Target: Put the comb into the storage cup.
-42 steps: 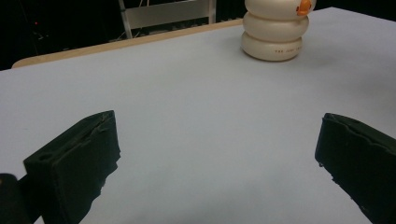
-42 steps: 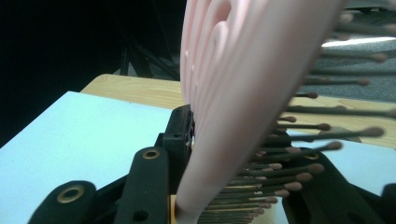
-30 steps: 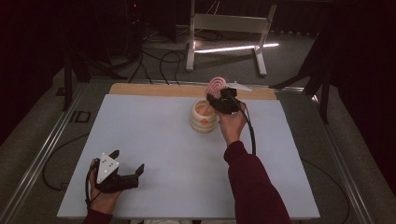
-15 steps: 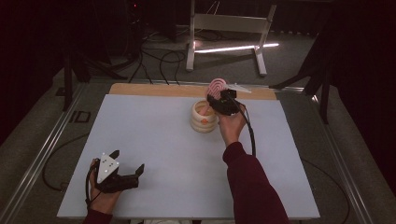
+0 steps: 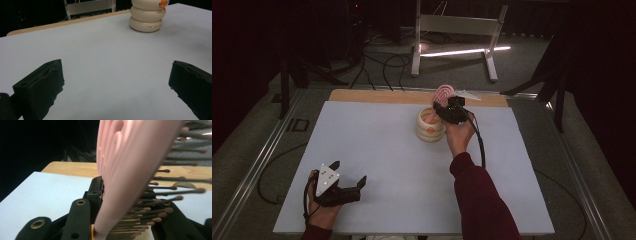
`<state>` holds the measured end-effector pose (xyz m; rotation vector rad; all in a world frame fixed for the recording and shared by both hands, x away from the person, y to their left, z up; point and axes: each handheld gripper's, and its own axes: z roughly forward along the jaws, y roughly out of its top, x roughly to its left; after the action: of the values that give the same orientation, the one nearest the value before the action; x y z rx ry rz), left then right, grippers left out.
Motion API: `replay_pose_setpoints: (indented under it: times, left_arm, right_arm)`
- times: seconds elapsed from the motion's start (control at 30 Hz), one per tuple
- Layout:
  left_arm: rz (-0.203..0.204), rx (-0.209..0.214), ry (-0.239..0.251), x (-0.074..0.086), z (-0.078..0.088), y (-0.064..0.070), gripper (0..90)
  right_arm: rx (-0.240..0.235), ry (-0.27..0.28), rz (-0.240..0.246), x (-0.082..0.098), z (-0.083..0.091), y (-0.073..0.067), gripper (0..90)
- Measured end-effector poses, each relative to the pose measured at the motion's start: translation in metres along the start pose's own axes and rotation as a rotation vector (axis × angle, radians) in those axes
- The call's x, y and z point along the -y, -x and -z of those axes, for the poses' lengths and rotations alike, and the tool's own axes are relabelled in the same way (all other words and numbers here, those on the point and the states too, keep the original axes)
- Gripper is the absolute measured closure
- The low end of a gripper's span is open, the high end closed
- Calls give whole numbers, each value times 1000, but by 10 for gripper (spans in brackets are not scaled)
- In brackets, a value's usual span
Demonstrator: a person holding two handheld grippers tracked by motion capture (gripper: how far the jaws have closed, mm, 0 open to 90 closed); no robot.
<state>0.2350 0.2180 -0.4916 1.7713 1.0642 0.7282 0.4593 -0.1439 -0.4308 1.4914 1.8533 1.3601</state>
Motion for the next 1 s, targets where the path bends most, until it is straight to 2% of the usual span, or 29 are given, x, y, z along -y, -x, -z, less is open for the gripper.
replay_pose_setpoints:
  times: [0.83,1.0]
  left_arm:
    - [0,1,-3,0,0,0,7]
    - [1,-2,-4,1,1,0,7]
  right_arm:
    - [-26,-9,-57,4,-2,11,637]
    - [-21,-16,-53,5,-3,14,636]
